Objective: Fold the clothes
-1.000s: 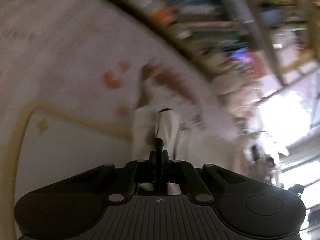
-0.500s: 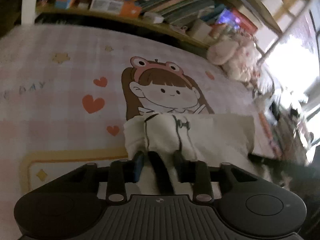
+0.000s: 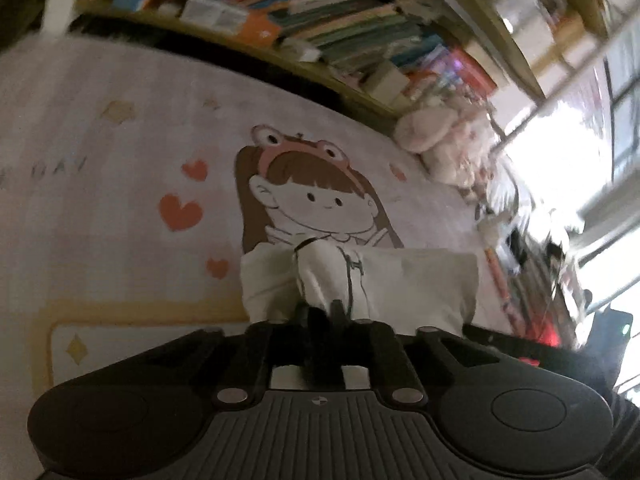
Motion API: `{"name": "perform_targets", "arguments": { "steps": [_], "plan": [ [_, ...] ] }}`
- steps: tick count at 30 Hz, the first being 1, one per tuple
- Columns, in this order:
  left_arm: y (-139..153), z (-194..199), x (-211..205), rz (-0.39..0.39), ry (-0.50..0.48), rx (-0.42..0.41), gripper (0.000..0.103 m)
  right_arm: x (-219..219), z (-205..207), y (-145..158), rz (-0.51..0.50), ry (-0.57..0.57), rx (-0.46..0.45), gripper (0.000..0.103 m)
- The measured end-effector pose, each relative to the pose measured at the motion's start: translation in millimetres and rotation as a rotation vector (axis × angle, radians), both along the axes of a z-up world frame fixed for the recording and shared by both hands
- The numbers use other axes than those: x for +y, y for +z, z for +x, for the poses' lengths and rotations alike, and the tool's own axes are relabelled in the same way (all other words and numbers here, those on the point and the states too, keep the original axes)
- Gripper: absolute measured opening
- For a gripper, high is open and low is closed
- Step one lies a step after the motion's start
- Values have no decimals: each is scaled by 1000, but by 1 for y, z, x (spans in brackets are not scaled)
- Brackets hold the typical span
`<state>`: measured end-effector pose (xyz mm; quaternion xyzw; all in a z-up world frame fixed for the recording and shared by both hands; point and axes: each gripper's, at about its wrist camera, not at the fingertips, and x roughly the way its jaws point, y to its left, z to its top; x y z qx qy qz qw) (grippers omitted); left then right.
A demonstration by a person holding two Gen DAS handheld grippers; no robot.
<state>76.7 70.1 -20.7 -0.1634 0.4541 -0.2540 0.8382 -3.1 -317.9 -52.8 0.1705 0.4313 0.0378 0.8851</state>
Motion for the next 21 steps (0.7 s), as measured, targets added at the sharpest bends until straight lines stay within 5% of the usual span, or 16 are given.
{"name": "perform_targets", "arguments": {
  "steps": [3,4,6,9,12,18,21],
  "plan": [
    [-5,8,-3,18,33,15,34,0,1,0,1,0,1,5],
    [-7,10,-3,17,49,27,30,0,1,1,0,1,1,5],
    [-5,7,2,-34,79,20,5,0,1,1,-1,2,1,5],
    [6,-11,8,-102,65,-82,3,0,1,1,-5,4,3,5],
    [-11,-4,13,-72,105,4,3,1,1,1,-7,4,0,5],
    [-4,0,19,-18,128,4,14,2,1,0,-10,5,0,5],
    [-2,6,21,16,134,-23,39,1,2,0,-10,5,1,5]
  ]
}}
